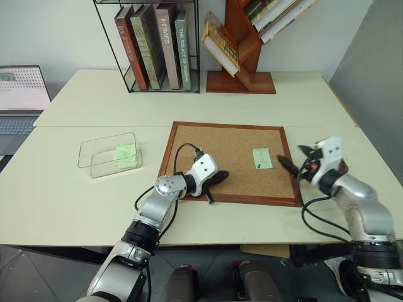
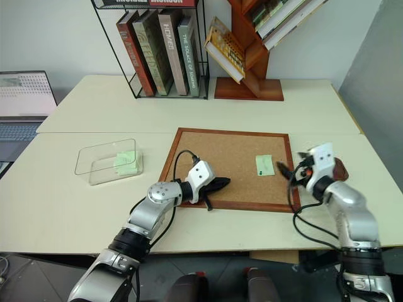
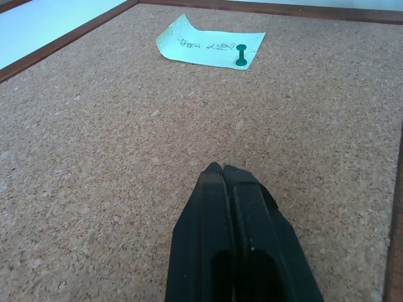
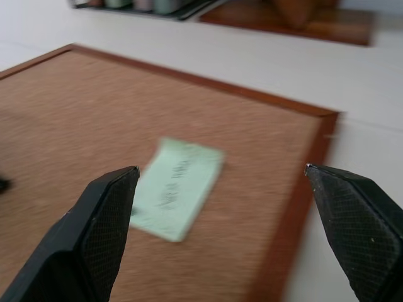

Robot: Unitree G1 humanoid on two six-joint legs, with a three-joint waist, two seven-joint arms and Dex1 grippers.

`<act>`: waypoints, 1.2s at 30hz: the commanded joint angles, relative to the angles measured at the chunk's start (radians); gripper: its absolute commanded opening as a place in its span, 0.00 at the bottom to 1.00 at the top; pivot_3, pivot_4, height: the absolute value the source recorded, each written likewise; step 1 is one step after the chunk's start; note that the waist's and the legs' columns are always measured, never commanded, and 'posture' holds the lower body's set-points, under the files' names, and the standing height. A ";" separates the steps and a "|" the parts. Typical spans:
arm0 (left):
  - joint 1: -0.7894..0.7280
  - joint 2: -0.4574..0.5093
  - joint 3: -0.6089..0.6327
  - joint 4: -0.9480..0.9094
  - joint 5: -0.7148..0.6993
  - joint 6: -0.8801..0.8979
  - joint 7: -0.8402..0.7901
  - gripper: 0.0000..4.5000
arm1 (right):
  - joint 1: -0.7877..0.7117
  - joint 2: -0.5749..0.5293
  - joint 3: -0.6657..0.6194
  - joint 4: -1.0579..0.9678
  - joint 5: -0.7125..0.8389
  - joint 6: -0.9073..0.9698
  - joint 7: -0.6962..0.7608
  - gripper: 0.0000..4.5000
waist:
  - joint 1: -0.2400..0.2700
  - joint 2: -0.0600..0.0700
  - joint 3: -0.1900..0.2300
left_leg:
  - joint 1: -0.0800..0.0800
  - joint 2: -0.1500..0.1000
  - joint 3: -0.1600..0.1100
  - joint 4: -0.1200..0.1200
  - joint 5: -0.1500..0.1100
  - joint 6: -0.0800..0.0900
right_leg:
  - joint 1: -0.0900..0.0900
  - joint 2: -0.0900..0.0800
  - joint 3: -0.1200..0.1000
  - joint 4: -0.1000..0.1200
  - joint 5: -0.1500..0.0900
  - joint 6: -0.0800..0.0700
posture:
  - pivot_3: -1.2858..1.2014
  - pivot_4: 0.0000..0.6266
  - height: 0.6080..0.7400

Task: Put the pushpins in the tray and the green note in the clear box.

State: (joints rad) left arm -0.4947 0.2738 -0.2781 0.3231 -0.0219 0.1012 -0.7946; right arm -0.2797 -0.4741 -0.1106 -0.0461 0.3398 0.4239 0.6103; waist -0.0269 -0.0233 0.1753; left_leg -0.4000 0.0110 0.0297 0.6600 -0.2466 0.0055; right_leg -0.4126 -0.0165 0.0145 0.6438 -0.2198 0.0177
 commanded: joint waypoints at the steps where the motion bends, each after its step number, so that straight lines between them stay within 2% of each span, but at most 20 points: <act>1: 0.031 0.005 -0.040 0.041 0.036 0.024 -0.009 0.00 | -0.017 0.003 0.082 0.000 -0.042 -0.055 0.048 0.99 | 0.000 0.000 0.000 | 0.000 0.000 0.000 0.000 0.000 0.000 | 0.000 0.000 0.000 0.000 -0.001 -0.001 | 0.52 0.24 1.00; 8: 0.033 0.010 -0.036 0.037 0.036 0.025 -0.008 0.00 | -0.059 0.041 0.131 0.104 -0.093 -0.119 0.042 0.99 | 0.000 0.000 0.000 | 0.000 0.000 0.000 0.000 0.000 0.000 | 0.000 -0.001 0.000 0.000 -0.001 -0.002 | 0.52 0.24 1.00; 12: 0.037 0.013 -0.035 0.031 0.036 0.027 -0.007 0.00 | -0.076 0.059 0.138 0.153 -0.114 -0.142 0.029 0.86 | 0.000 0.000 0.000 | 0.000 0.000 0.000 0.000 0.000 0.000 | 0.000 -0.001 0.000 0.000 -0.001 -0.002 | 0.52 0.24 1.00; 13: 0.038 0.014 -0.035 0.030 0.036 0.028 -0.007 0.00 | -0.078 0.062 0.137 0.161 -0.116 -0.147 0.028 0.78 | 0.000 0.000 0.000 | 0.000 0.000 0.000 0.000 0.000 0.000 | 0.000 -0.001 0.000 0.000 -0.001 -0.002 | 0.52 0.24 1.00; 16: 0.042 0.016 -0.035 0.026 0.036 0.028 -0.007 0.00 | -0.081 0.068 0.136 0.176 -0.123 -0.157 0.031 0.66 | 0.000 0.000 0.000 | 0.000 0.000 0.000 -0.001 0.000 0.000 | 0.000 0.000 0.000 0.000 -0.001 -0.002 | 0.52 0.24 1.00; 21: 0.045 0.019 -0.036 0.020 0.036 0.030 -0.008 0.00 | -0.085 0.073 0.141 0.194 -0.138 -0.167 0.028 0.39 | 0.000 0.000 0.000 | 0.000 0.000 0.000 -0.001 0.000 0.000 | 0.000 -0.001 0.000 0.000 0.000 0.000 | 0.52 0.24 1.00; 25: 0.047 0.021 -0.035 0.016 0.035 0.032 -0.008 0.00 | -0.084 0.077 0.140 0.194 -0.140 -0.171 0.030 0.26 | 0.000 0.000 0.000 | 0.000 0.000 0.000 -0.001 0.000 0.000 | 0.000 -0.001 0.000 0.000 0.000 0.000 | 0.52 0.24 1.00; 28: 0.048 0.022 -0.034 0.015 0.034 0.033 -0.009 0.00 | -0.084 0.084 0.138 0.192 -0.139 -0.175 0.033 0.11 | 0.000 0.000 0.000 | 0.000 0.000 0.000 -0.001 0.000 0.000 | 0.000 0.000 0.000 0.000 0.000 0.001 | 0.52 0.24 1.00; 31: 0.047 0.022 -0.034 0.015 0.034 0.034 -0.009 0.00 | -0.085 0.087 0.137 0.184 -0.137 -0.174 0.034 0.02 | 0.000 0.000 0.000 | 0.000 0.000 0.000 -0.001 0.000 0.000 | 0.000 0.000 0.000 0.000 0.000 0.001 | 0.52 0.24 1.00; 36: 0.048 0.021 -0.034 0.015 0.032 0.037 -0.008 0.00 | -0.086 0.073 0.139 0.121 -0.135 -0.182 0.049 0.02 | 0.000 0.000 0.000 | 0.000 0.000 0.000 -0.001 0.000 0.000 | 0.000 -0.001 0.000 0.000 0.000 0.001 | 0.52 0.24 1.00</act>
State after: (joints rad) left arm -0.4838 0.2842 -0.2785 0.3034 -0.0219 0.1025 -0.7947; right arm -0.3422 -0.3904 0.0343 0.1589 0.1976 0.2696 0.6450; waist -0.0271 -0.0235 0.1754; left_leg -0.4001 0.0111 0.0296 0.6593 -0.2467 0.0055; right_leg -0.4130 -0.0170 0.0144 0.6439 -0.2193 0.0185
